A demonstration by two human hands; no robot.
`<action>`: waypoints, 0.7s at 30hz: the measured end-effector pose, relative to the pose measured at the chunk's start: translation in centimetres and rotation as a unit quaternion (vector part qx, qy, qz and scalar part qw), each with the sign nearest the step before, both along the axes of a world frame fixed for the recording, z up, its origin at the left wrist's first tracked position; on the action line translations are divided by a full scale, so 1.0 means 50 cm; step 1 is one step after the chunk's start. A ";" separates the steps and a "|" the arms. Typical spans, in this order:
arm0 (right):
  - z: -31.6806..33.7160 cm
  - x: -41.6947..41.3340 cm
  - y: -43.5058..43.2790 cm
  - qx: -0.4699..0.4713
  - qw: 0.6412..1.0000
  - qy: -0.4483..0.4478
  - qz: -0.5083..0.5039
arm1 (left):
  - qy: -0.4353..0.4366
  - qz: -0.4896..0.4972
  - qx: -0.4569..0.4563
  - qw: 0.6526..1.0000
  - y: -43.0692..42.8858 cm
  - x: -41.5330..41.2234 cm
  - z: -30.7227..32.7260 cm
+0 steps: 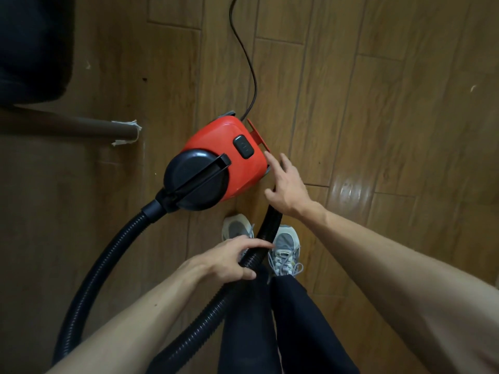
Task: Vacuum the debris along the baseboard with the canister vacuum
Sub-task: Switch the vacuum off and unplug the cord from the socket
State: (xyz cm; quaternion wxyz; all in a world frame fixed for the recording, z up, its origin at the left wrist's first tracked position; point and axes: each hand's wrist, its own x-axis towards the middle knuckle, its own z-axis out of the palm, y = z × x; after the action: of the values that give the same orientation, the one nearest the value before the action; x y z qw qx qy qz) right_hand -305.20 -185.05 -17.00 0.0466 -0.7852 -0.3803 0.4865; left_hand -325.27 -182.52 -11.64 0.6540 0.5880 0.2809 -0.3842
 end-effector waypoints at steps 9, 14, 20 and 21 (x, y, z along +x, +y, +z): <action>0.060 -0.003 -0.162 -0.104 0.930 0.242 -0.256 | -0.016 0.037 -0.041 0.998 0.003 0.010 0.020; 0.082 -0.013 -0.165 -0.100 0.894 0.302 -0.315 | -0.028 0.022 -0.058 0.998 -0.007 0.016 0.042; 0.100 0.008 -0.194 -0.075 0.879 0.311 -0.353 | -0.028 0.015 -0.045 0.998 -0.039 0.038 0.070; 0.104 0.014 -0.199 -0.071 0.879 0.306 -0.359 | -0.030 0.020 -0.045 0.998 -0.046 0.042 0.072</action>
State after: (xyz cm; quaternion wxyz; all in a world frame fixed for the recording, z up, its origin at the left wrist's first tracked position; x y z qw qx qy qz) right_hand -304.50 -195.00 -11.81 0.2766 -0.6811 -0.0034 0.6779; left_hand -323.17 -184.80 -8.03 0.6956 0.5631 0.2556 -0.3657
